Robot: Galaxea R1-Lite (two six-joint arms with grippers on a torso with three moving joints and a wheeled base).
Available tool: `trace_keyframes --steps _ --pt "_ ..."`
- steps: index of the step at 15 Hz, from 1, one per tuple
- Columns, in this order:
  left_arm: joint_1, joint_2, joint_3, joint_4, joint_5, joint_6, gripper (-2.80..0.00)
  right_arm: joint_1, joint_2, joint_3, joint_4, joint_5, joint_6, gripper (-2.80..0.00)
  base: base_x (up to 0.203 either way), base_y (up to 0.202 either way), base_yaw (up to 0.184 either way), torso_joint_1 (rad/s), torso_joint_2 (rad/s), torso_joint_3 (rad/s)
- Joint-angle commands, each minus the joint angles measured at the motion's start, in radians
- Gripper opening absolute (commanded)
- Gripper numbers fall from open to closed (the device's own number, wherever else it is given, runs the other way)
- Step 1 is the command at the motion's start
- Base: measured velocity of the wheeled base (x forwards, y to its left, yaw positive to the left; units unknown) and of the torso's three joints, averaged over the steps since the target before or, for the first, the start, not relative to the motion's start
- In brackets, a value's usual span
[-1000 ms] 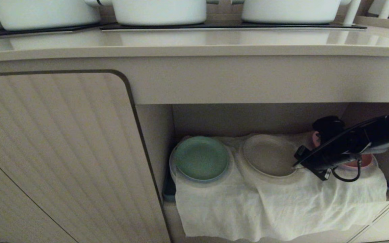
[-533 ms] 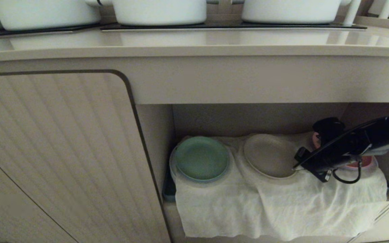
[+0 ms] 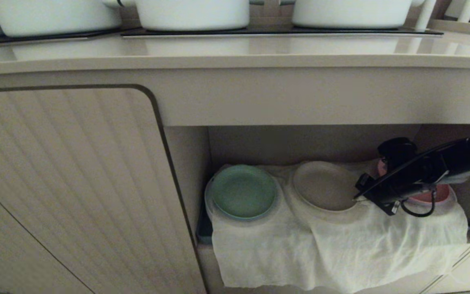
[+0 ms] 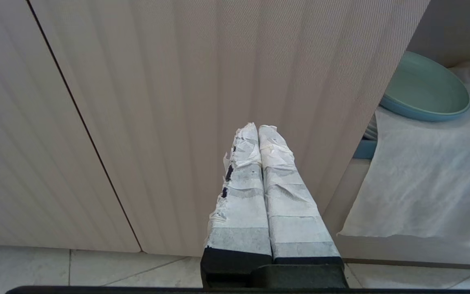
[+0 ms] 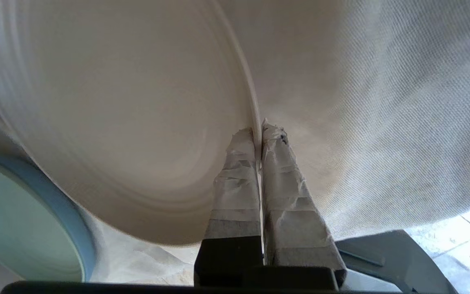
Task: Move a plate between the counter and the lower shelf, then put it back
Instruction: Put the plate in the cupboard
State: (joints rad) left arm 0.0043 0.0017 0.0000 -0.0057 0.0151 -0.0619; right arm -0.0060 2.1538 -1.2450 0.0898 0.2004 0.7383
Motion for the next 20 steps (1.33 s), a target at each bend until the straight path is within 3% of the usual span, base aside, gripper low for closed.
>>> trace_keyframes --steps 1,17,18,20 --pt "0.0 0.0 0.0 0.0 0.0 -0.001 -2.8 0.0 0.0 -0.013 0.002 0.002 0.004 -2.8 0.0 0.0 0.0 0.0 0.0 0.0" --pt "0.0 0.0 0.0 0.0 0.0 -0.001 -2.8 0.0 0.006 -0.001 0.018 0.002 0.004 -2.8 0.0 0.0 0.0 0.0 0.0 0.0" --pt "0.0 0.0 0.0 0.0 0.0 -0.001 -2.8 0.0 0.005 0.0 0.018 0.002 0.004 0.0 0.0 0.0 0.0 0.0 0.0 0.0" --pt "0.0 0.0 0.0 0.0 0.0 -0.001 -2.8 0.0 0.004 0.001 0.018 0.004 0.006 0.0 0.0 0.0 0.0 0.0 0.0 0.0"
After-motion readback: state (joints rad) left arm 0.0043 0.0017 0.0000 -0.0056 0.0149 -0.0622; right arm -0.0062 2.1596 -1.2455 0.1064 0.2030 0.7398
